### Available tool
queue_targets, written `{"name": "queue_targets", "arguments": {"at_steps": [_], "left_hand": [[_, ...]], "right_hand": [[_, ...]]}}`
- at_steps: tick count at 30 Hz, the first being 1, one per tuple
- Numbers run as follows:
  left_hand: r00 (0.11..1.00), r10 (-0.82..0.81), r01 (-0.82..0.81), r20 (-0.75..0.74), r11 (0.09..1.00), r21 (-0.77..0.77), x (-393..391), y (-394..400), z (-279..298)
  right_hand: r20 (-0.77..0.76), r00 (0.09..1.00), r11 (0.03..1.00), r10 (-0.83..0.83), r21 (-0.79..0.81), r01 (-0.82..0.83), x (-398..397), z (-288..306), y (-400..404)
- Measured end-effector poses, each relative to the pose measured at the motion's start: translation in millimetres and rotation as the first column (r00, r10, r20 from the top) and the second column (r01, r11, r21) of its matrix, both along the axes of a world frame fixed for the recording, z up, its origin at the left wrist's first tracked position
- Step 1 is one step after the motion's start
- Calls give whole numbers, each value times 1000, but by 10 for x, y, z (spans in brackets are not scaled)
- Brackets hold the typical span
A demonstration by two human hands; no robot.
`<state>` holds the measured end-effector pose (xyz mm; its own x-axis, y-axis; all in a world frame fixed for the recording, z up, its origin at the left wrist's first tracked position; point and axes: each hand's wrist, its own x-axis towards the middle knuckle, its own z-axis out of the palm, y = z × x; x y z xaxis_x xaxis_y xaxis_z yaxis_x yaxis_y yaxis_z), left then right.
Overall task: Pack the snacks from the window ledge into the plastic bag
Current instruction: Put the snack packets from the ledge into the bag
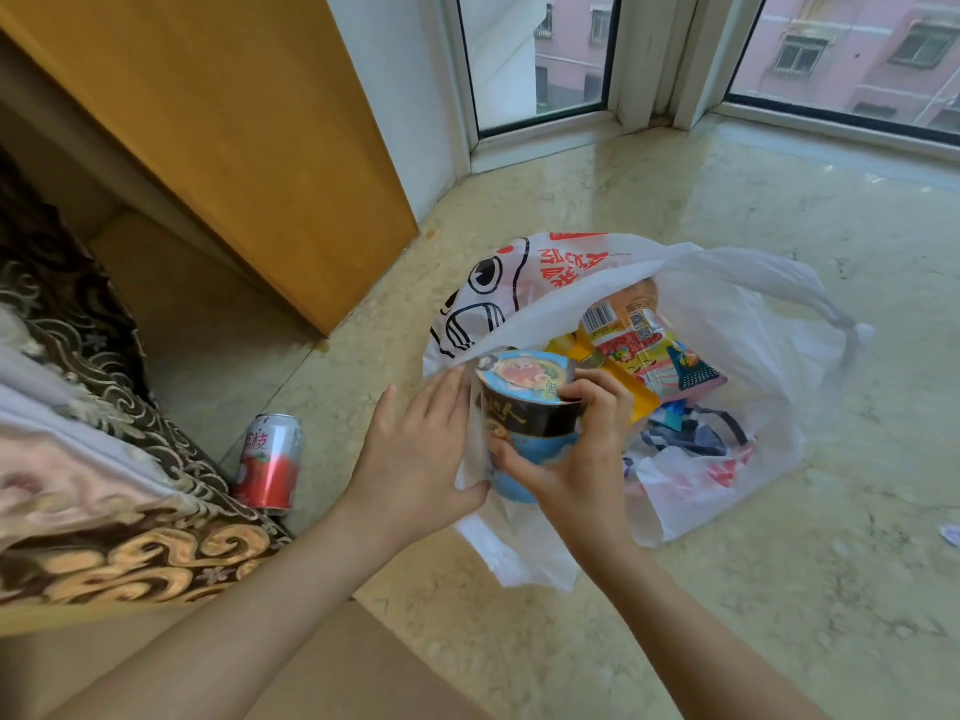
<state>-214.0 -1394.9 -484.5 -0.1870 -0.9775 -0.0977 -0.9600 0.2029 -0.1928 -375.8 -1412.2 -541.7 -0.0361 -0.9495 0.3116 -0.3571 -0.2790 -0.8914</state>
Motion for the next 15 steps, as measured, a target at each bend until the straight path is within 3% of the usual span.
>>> {"name": "queue_targets", "arguments": {"at_steps": [5, 15], "left_hand": [[1000, 7, -7, -21, 1000, -8, 42, 22, 73], [998, 50, -49, -25, 998, 35, 64, 35, 237]], "right_hand": [[-70, 997, 1000, 29, -10, -30, 149, -153, -100], [-418, 898, 924, 138, -273, -269, 241, -251, -65]]}}
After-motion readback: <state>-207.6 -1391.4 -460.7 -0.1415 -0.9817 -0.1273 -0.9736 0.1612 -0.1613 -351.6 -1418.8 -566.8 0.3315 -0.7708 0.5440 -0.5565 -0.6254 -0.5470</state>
